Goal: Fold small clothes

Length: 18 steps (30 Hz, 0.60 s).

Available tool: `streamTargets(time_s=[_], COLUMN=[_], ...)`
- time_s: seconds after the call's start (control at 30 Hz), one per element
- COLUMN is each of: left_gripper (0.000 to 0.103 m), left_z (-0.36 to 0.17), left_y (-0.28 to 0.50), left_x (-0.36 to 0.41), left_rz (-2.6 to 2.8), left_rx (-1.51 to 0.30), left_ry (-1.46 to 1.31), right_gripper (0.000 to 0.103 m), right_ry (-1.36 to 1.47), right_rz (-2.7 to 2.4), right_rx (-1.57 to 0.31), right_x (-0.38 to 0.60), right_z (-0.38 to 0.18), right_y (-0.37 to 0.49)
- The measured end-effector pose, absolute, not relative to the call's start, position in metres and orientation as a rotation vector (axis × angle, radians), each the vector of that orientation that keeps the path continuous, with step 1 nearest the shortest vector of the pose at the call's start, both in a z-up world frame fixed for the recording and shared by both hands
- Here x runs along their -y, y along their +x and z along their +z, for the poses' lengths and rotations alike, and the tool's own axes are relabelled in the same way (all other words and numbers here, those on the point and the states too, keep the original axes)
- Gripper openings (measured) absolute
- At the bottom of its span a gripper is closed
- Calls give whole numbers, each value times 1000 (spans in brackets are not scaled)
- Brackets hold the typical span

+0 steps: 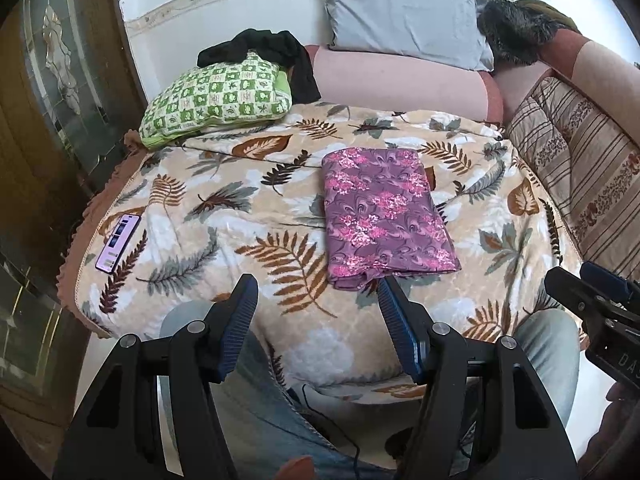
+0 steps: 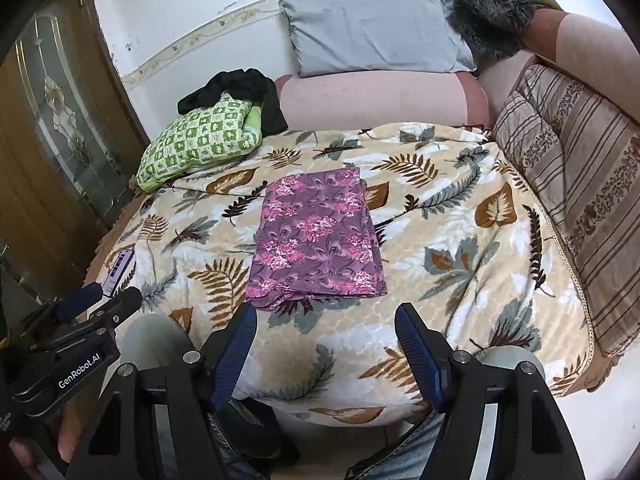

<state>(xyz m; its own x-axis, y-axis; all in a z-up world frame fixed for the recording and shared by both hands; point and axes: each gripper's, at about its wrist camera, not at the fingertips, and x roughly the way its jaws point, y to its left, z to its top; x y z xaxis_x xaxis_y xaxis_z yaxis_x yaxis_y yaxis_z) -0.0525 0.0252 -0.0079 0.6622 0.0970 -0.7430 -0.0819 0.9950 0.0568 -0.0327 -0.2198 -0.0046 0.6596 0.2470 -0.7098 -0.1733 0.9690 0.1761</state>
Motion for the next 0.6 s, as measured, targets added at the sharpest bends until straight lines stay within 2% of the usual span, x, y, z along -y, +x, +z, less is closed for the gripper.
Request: streamTargets(time_s=[0.6], left_gripper=[63], left_z=[-18], left_y=[-41], left_x=[-38], left_rz=[114], left_rx=[-860], left_ry=[12], right_gripper=[69], right_ry=[102], right_rz=[237], right_rx=[-831], right_x=[222], right_z=[-13], right_y=[-21])
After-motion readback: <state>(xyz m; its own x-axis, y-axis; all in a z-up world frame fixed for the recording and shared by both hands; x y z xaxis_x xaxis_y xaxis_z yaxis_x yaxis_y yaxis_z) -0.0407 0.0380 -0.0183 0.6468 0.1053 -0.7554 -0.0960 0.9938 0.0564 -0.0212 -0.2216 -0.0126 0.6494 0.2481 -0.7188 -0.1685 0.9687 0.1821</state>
